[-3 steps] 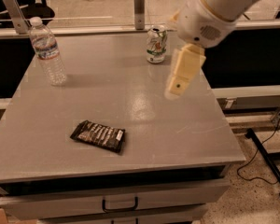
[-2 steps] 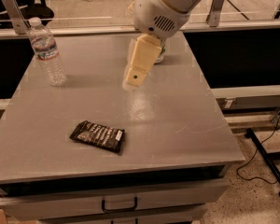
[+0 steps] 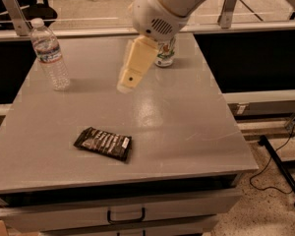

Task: Knock water bottle over

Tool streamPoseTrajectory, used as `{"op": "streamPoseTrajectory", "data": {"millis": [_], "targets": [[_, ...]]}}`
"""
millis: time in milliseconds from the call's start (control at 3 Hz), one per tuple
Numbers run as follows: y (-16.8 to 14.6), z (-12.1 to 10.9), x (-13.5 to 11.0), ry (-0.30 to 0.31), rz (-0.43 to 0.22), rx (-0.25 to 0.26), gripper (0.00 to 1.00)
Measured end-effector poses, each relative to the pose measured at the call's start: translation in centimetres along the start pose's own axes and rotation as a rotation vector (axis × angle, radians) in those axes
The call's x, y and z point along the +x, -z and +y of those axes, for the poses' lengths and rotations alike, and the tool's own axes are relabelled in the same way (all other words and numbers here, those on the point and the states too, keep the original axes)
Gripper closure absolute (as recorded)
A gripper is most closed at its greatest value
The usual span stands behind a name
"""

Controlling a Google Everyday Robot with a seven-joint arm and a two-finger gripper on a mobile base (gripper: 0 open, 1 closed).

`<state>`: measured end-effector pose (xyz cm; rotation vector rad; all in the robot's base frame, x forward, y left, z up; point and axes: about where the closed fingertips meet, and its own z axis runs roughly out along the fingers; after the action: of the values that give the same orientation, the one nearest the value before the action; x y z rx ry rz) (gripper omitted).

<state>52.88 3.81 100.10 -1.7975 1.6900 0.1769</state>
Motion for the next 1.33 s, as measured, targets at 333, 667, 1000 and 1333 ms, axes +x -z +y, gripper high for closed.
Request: {"op": "streamPoseTrajectory", "data": {"millis": [333, 667, 1000, 1333], "targets": [[-5.0, -2.0, -3.5, 0.008, -0.119, 0.008, 0.0], [-10.5, -4.9, -6.4, 0.018, -0.228, 0.025, 0.0], [-15.5, -8.0, -7.8, -0.034, -0.332, 0.035, 0.0], [-19.2, -9.0, -9.1, -0.118, -0.43, -0.002, 0.0]]}}
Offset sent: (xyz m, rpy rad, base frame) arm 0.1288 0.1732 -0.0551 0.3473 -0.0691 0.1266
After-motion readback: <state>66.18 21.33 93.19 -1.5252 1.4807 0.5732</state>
